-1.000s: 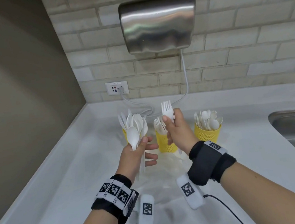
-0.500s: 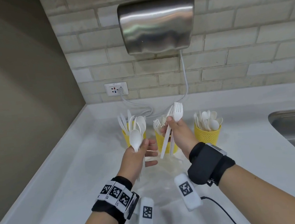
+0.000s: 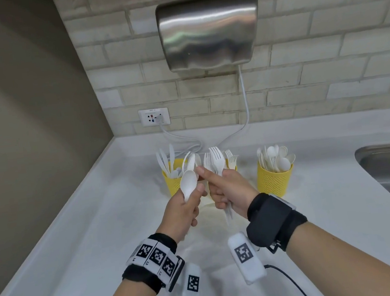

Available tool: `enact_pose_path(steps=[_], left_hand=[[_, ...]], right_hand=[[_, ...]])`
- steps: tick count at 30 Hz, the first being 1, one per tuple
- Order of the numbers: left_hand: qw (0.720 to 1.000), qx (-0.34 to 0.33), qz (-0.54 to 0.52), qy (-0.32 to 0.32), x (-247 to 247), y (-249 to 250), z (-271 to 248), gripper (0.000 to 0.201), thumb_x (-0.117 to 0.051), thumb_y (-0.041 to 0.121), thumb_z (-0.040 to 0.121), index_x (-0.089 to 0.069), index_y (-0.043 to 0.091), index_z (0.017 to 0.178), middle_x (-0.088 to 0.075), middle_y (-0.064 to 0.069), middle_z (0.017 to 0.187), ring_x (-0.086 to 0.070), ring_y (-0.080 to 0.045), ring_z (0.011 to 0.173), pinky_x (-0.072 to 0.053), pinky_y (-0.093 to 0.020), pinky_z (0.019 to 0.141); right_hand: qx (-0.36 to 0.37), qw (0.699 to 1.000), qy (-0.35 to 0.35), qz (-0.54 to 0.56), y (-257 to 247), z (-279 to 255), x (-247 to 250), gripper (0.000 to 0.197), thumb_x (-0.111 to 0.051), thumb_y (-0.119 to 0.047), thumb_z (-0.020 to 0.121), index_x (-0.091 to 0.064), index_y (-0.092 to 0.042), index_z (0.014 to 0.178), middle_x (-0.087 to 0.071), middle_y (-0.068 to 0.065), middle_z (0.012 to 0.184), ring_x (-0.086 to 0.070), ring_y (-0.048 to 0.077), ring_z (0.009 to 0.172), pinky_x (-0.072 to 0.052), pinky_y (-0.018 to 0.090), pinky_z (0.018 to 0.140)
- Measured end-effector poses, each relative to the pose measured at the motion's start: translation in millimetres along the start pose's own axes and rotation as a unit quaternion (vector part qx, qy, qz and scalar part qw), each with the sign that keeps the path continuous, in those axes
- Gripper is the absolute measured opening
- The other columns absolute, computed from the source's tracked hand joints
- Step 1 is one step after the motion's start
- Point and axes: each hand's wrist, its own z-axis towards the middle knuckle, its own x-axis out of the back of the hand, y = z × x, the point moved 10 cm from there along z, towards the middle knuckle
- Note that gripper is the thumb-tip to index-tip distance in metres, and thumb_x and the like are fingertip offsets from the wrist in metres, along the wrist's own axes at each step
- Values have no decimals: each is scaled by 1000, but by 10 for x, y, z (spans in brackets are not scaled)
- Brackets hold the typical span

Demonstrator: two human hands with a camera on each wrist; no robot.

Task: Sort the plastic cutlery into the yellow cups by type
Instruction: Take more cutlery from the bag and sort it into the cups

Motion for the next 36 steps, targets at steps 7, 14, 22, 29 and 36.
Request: enact_pose_path(steps=[7, 14, 22, 29, 36], left_hand=[[999, 28, -30, -18, -65, -67, -30, 36, -48, 41, 96, -63, 9, 93, -42, -2, 64, -46, -14, 50, -51, -31, 48], [996, 51, -15, 74, 172, -143, 93, 32, -48, 37, 98, -56, 10, 83, -48, -4, 64, -51, -16, 50, -53, -33, 50], [936, -41, 308, 163, 362, 103, 114, 27, -40, 40, 100, -44, 14, 107, -58, -5, 85, -55, -29, 77, -39, -33, 64], [914, -54, 364, 169, 288, 183, 84, 29, -48, 26, 97, -38, 11, 120, -58, -10, 109, -61, -34, 90, -47, -38, 66], [910, -56, 389, 136, 180, 134, 191, 37, -44, 33, 99, -40, 9, 126, -59, -9, 97, -60, -34, 82, -45, -37, 64]], right_hand=[[40, 991, 59, -116, -118, 27, 100, 23, -62, -17, 85, -47, -14, 67, -35, -2, 48, -28, 15, 41, -25, 25, 43], [128, 971, 150, -137, -485, 219, 331, 8, -35, -19, 98, -40, -16, 92, -67, 12, 72, -59, 26, 62, -50, 39, 62], [127, 980, 111, -105, -548, 232, 174, 43, -69, -47, 82, -55, -8, 95, -40, -5, 55, -35, 13, 45, -33, 27, 43], [50, 993, 72, -77, -276, 271, 30, 31, -85, -22, 69, -54, -15, 70, -37, -9, 40, -30, 10, 35, -25, 24, 40], [156, 972, 172, -43, -711, 190, 312, 11, -64, -23, 91, -56, -24, 83, -62, -11, 67, -47, 0, 46, -39, 16, 48]])
